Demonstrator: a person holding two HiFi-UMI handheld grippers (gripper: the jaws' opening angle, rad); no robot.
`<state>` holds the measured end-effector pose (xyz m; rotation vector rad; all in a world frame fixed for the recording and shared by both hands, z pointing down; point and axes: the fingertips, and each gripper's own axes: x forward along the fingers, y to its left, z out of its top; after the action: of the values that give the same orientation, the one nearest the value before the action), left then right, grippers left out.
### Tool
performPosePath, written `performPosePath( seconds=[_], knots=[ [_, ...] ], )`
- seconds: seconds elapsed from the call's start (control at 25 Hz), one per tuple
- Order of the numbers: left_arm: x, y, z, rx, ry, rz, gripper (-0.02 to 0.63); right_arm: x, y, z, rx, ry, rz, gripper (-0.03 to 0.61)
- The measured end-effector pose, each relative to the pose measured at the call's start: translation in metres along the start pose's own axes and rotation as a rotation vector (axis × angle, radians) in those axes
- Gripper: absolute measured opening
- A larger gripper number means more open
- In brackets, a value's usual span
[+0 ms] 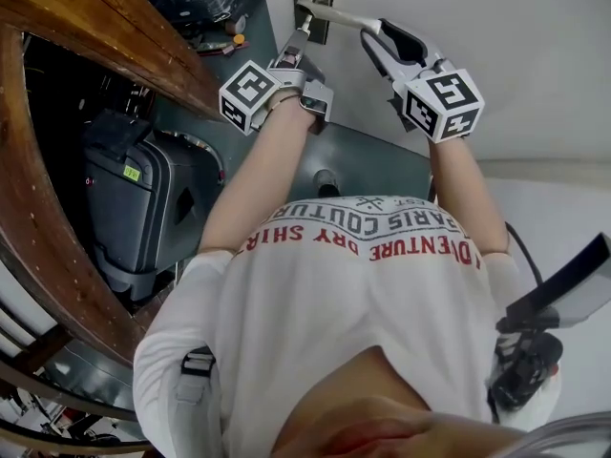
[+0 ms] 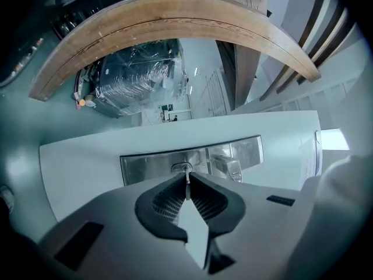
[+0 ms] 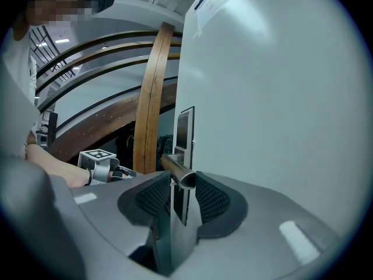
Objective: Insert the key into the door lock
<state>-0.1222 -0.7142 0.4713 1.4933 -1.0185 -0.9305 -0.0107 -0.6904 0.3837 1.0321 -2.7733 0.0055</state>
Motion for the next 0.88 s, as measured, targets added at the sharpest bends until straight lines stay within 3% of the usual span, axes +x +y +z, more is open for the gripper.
performPosePath(
  seconds=[0.6,0.76,0.88],
  knots=[
    [0.026,0.002,0.002,-0.08,-0.048,0.001,0.023,-0.001,0.001,0.0,-0.037,0.01,0.006,0.13],
    [0.026,-0.001,0.002,-0.07,-0.052,-0.011,0.023,-0.002,0.002,0.002,-0.056,0.019,0.002,0.13],
    [0.029,-0.002,0.003,-0.019,-0.04,-0.026,0.023,0.0,0.001,0.001,-0.067,0.027,0.003,0.13]
  ],
)
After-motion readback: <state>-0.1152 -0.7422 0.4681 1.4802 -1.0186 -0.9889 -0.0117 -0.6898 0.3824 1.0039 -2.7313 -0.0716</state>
